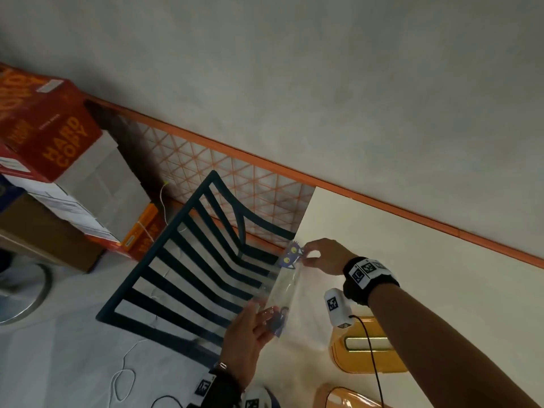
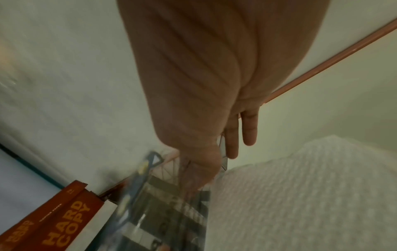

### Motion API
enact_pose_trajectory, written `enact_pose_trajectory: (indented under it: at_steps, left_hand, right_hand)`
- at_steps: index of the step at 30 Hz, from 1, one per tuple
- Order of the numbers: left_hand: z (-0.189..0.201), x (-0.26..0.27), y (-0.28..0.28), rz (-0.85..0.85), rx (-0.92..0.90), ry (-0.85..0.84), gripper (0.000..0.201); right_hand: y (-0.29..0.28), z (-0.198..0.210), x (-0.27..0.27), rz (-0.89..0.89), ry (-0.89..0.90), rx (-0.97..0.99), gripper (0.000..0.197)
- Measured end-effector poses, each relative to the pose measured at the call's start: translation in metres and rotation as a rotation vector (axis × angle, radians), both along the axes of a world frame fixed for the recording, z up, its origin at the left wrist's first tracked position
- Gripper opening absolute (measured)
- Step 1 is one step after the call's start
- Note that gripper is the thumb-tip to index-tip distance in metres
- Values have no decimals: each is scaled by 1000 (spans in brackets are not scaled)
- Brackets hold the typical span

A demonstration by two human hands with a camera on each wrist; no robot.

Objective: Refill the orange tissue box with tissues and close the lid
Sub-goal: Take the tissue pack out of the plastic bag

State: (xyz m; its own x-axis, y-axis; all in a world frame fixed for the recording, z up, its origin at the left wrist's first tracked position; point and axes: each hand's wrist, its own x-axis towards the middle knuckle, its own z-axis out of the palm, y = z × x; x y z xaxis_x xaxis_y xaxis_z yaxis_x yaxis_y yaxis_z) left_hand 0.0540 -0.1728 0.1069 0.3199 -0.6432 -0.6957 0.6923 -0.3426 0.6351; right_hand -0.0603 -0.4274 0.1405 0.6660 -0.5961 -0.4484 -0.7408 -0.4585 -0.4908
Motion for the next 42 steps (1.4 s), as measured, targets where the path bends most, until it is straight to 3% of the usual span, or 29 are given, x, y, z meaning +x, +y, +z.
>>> enact_pose_trajectory:
  at_steps: [2, 4, 6, 9, 12, 17, 20, 23, 27, 30, 33, 35, 37, 42]
  left_hand:
    - [-3, 0, 4, 10, -9, 10, 43]
    - [-7, -1, 9, -74, 9, -154, 46]
    - [-10, -4, 14, -215, 67, -362, 38]
    - [-18, -9, 13, -220, 123, -396, 24]
    - [-28, -6, 11, -106, 225, -232, 17]
    - [-48, -1, 6, -22, 295, 114, 30]
    - [-52, 0, -1, -10, 337, 197, 38]
    - [-53, -5, -2, -48, 367, 202, 37]
    - [-44, -9, -3, -154, 444, -116, 32]
    - [-43, -1, 0, -270, 471, -544, 35]
    - [-30, 4, -3, -275, 305, -881, 18]
    - [-12, -1, -9, -348, 111, -984, 14]
    - [-3, -10, -17, -456, -13, -992, 26]
    - [-9, -28, -27, -608, 47, -1146, 53]
  right_hand:
    - [-5, -3, 4, 56, -28, 24, 16]
    - [-9, -4, 6, 98, -1, 27, 16]
    - [-13, -6, 9, 100, 6, 23, 15]
    - [-16, -9, 14, 56, 6, 34, 15]
    - [-18, -15, 17, 17, 47, 25, 22]
    - [-17, -24, 27, -23, 132, -82, 29]
    - [-12, -25, 34, 36, 238, -239, 39]
    - [-8, -27, 36, 34, 275, -314, 30]
    - [-4, -24, 26, -130, 150, -245, 27]
    - [-3, -9, 7, -287, -10, -241, 23]
    - [7, 8, -21, -256, -17, -234, 14]
    - [18, 9, -40, -234, 11, -133, 14]
    - [27, 3, -54, -278, 1, -41, 28]
    - [37, -6, -55, -256, 23, -76, 61]
